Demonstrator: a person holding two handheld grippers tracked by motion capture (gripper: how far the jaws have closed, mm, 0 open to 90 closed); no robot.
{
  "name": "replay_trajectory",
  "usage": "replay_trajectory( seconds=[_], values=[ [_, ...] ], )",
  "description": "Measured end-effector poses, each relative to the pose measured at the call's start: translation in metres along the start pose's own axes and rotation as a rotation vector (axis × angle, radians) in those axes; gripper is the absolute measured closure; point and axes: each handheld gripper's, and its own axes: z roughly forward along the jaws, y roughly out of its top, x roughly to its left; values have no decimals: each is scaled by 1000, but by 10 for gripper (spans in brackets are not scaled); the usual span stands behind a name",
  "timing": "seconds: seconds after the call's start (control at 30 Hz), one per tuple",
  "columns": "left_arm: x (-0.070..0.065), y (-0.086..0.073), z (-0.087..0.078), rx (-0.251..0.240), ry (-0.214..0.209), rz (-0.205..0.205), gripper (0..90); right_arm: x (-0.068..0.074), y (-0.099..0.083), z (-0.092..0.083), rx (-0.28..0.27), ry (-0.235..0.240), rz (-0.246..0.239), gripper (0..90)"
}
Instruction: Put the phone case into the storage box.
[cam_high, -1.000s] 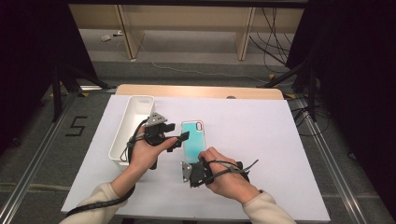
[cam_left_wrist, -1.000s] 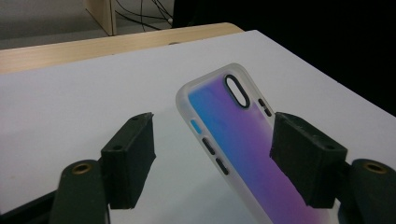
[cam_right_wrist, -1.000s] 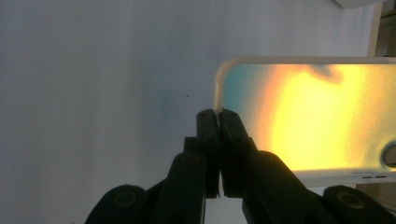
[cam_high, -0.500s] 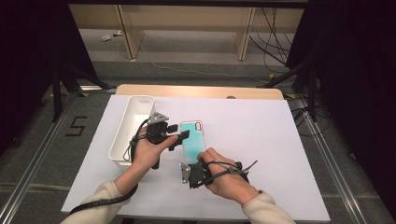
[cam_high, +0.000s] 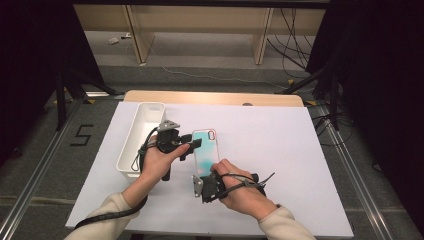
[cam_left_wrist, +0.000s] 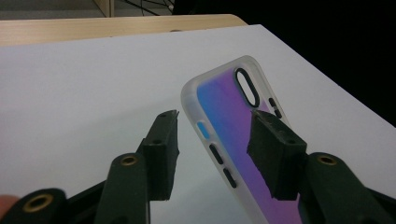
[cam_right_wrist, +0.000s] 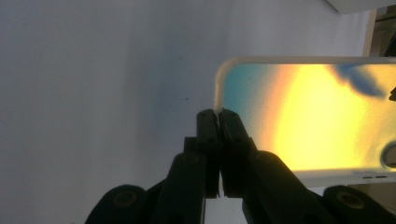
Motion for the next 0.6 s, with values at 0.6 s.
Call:
replay_trajectory(
  seconds=[0.6],
  values=[
    [-1,1,-3,-9,-8,-1,639,2,2,3,-18,4,-3,888]
  ],
)
